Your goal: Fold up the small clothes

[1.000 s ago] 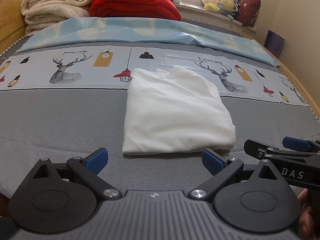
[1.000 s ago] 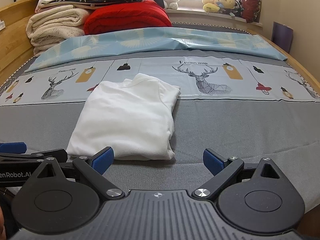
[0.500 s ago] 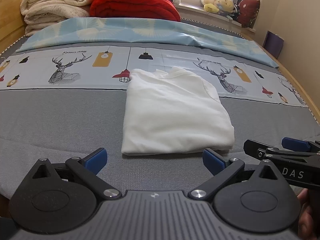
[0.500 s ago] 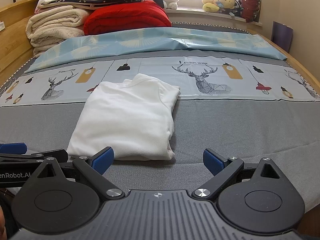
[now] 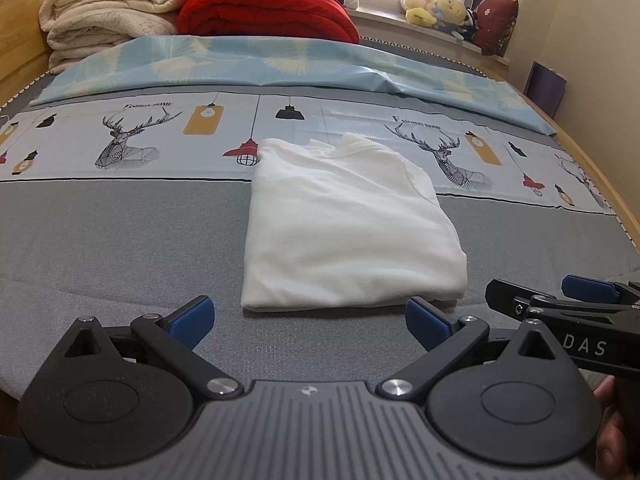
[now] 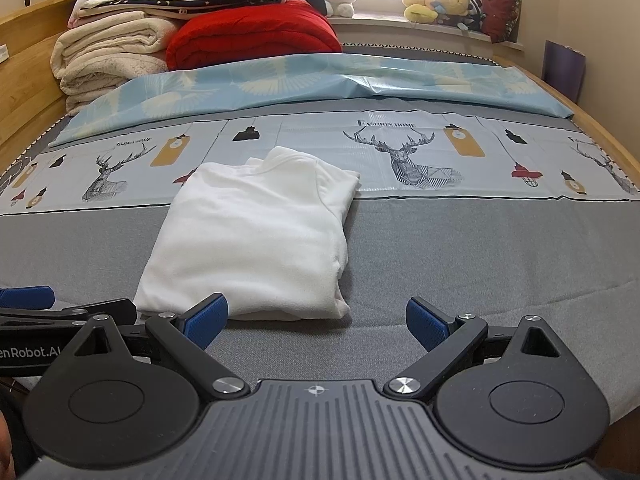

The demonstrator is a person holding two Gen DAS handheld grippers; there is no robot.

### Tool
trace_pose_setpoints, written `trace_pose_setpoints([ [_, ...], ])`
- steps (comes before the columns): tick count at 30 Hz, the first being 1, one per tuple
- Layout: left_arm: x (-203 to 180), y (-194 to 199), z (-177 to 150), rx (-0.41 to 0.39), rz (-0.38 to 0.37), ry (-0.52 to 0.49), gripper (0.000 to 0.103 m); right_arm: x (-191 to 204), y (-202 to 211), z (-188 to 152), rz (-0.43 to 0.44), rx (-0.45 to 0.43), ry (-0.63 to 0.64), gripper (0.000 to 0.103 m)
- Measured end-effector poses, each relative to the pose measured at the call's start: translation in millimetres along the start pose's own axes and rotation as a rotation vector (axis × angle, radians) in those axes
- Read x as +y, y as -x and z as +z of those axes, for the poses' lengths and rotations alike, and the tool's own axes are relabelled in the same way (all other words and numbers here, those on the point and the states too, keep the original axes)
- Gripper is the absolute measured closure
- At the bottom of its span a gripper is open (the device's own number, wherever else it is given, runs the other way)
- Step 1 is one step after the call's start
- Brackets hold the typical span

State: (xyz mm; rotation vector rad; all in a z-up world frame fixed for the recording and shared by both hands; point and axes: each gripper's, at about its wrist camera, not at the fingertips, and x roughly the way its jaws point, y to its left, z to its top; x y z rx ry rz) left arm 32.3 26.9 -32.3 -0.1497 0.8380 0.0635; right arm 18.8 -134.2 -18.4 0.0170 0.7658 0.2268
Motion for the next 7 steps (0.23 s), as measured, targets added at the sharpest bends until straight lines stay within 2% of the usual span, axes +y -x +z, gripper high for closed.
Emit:
trace_pose_setpoints([
  [7, 0.4, -0.1, 0.4, 0.001, 0.0, 0.001, 0.001, 0.2, -0.2, 0.0, 0.0, 0.001, 0.0, 0.007],
])
